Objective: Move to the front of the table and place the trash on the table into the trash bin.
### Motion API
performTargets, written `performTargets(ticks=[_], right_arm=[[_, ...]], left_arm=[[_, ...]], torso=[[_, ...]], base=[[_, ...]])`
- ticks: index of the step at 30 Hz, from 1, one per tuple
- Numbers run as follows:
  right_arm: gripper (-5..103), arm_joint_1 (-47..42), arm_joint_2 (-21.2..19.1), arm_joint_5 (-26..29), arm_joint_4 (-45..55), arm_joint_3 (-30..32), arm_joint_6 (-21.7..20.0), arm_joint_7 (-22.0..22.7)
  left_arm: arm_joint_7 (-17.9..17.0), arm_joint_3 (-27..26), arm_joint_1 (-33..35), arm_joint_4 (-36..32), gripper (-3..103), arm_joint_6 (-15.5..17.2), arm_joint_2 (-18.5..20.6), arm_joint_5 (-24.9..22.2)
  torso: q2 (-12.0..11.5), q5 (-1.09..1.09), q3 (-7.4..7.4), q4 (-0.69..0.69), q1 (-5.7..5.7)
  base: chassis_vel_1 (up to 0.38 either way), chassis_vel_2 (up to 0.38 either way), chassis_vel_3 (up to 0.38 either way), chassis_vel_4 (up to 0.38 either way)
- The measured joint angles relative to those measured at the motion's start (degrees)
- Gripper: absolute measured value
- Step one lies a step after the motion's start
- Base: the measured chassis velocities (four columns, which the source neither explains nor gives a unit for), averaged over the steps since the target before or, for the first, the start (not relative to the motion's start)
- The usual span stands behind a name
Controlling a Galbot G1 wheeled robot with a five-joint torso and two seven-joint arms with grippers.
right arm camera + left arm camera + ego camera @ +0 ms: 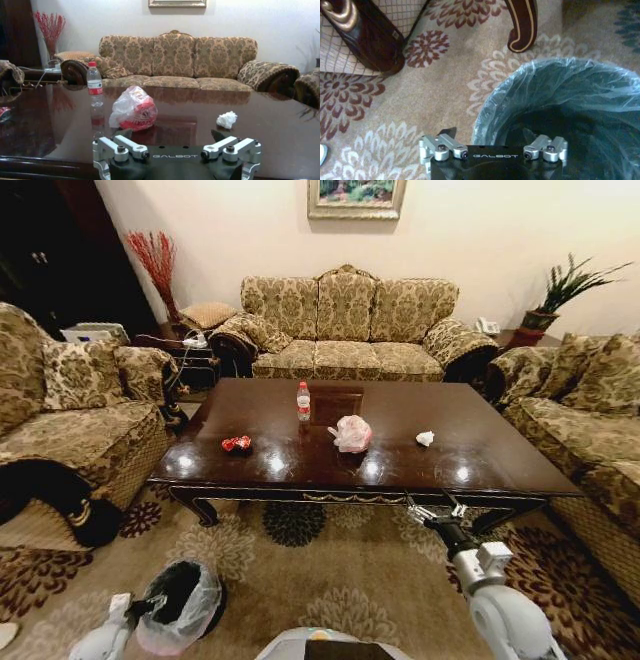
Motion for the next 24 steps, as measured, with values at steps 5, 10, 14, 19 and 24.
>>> performTargets(ticks=[5, 10, 14, 19, 24], right_arm=[[100, -0.3, -0.1, 0.0, 0.3, 0.2, 0.0, 0.1], [100, -0.9, 0.1, -0.1, 0.6, 0.4, 0.1, 0.3], [100, -1.3, 0.3, -0.2, 0.9, 0.5, 0.2, 0.3], [100, -1.4, 0.3, -0.3, 1.0, 0.5, 0.2, 0.3], [100, -1.4, 0.4, -0.3, 1.0, 0.5, 0.3, 0.4]], left_arm=[[0.5, 0.7, -1.7, 2.4, 79, 0.0, 0.1, 1.3], [0.9, 1.2, -3.2, 5.1, 57, -1.1, 0.4, 2.3], [1.5, 1.2, -3.6, 5.9, 41, -1.4, 0.6, 2.7], [2.4, 1.0, -3.8, 7.1, 25, -2.7, 0.6, 3.4], [3.0, 0.7, -3.9, 8.0, 11, -3.8, 0.5, 3.4]], torso=[[0.0, 0.00, 0.00, 0.01, 0.00], [0.0, 0.00, 0.00, 0.01, 0.00], [0.0, 0.03, 0.00, 0.01, 0.00], [0.0, 0.02, 0.00, 0.01, 0.00], [0.0, 0.00, 0.00, 0.01, 0.00]], base=[[0.000, 0.000, 0.000, 0.000], [0.000, 0.000, 0.000, 0.000], [0.000, 0.000, 0.000, 0.000], [0.000, 0.000, 0.000, 0.000], [0.000, 0.000, 0.000, 0.000]])
